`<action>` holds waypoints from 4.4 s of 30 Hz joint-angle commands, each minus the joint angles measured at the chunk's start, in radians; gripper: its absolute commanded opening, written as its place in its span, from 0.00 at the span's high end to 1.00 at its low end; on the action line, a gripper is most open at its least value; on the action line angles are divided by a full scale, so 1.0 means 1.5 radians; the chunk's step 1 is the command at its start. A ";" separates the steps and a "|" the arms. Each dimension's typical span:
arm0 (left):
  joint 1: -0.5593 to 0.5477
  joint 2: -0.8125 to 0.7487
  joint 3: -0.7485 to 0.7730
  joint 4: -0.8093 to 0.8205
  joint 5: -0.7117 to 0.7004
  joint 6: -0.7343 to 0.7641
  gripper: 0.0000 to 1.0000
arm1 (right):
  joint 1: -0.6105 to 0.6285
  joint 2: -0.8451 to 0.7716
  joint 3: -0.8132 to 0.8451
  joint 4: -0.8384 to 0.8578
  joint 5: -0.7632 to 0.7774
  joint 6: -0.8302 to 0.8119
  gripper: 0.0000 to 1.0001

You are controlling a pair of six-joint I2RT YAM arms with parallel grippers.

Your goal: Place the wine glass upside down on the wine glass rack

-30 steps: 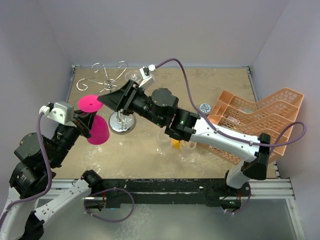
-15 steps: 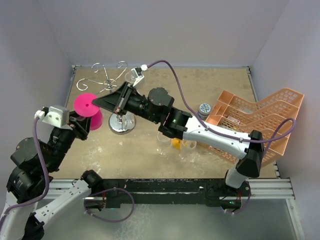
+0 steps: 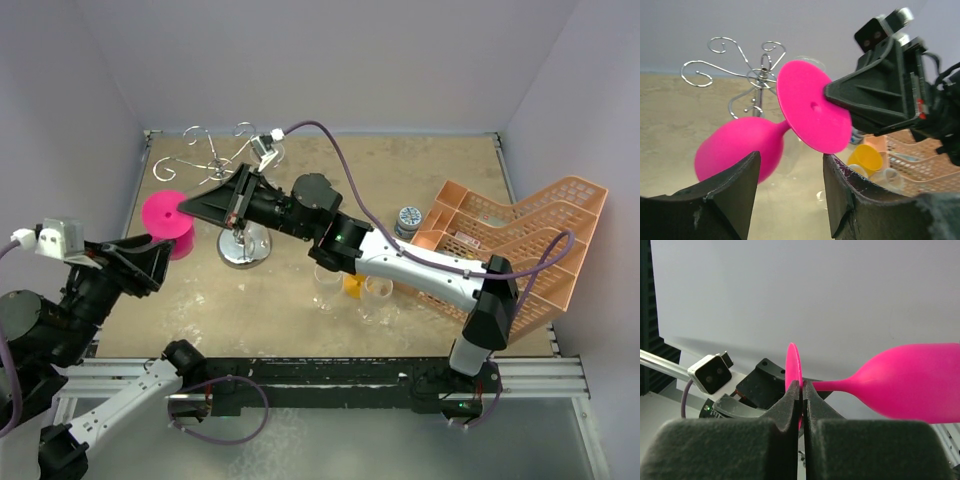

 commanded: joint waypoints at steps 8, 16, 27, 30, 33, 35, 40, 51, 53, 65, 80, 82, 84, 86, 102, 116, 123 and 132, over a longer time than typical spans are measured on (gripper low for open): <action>0.000 -0.032 0.027 0.037 -0.072 -0.261 0.49 | -0.010 0.001 -0.008 0.063 -0.058 0.001 1.00; 0.000 -0.011 0.033 0.031 -0.140 -0.418 0.54 | -0.011 -0.011 -0.036 0.076 -0.063 -0.021 1.00; 0.000 0.006 -0.001 0.025 -0.161 -0.452 0.66 | -0.010 -0.007 -0.037 0.105 -0.095 -0.027 1.00; 0.000 0.005 -0.008 0.030 -0.160 -0.451 0.66 | -0.011 -0.009 -0.037 0.110 -0.099 -0.032 1.00; 0.000 0.011 -0.019 0.052 -0.130 -0.451 0.72 | -0.010 -0.008 -0.037 0.111 -0.103 -0.033 1.00; 0.000 0.017 -0.020 0.048 -0.134 -0.456 0.79 | -0.011 -0.006 -0.034 0.107 -0.105 -0.037 1.00; 0.000 0.013 -0.043 0.075 -0.132 -0.454 0.90 | -0.010 -0.002 -0.028 0.110 -0.112 -0.043 1.00; 0.000 0.019 -0.016 0.010 -0.267 -0.446 1.00 | -0.011 -0.054 -0.084 0.110 -0.065 -0.065 0.47; 0.000 0.024 0.000 -0.011 -0.315 -0.436 1.00 | -0.011 -0.070 -0.103 0.114 -0.057 -0.069 0.43; -0.002 0.069 -0.043 0.056 -0.408 -0.404 1.00 | -0.011 -0.177 -0.215 0.170 -0.016 -0.184 0.38; -0.002 0.191 -0.054 0.279 -0.470 -0.298 1.00 | -0.010 -0.337 -0.392 0.314 -0.088 -0.272 0.38; -0.002 0.202 -0.056 0.284 -0.467 -0.299 1.00 | -0.010 -0.349 -0.406 0.311 -0.079 -0.272 0.38; -0.002 0.208 -0.066 0.295 -0.468 -0.298 1.00 | -0.011 -0.358 -0.417 0.306 -0.072 -0.273 0.38; -0.002 0.214 -0.070 0.305 -0.470 -0.294 1.00 | -0.010 -0.364 -0.420 0.294 -0.064 -0.278 0.38; -0.001 0.273 -0.104 0.395 -0.513 -0.203 1.00 | -0.010 -0.377 -0.438 0.272 -0.056 -0.268 0.38; 0.090 0.294 -0.143 0.444 -0.395 -0.234 1.00 | -0.010 -0.364 -0.437 0.272 -0.065 -0.259 0.38; 0.162 0.292 -0.170 0.467 -0.284 -0.289 1.00 | -0.010 -0.365 -0.437 0.267 -0.065 -0.258 0.38; 0.176 0.308 -0.179 0.494 -0.230 -0.325 1.00 | -0.010 -0.370 -0.438 0.262 -0.062 -0.258 0.39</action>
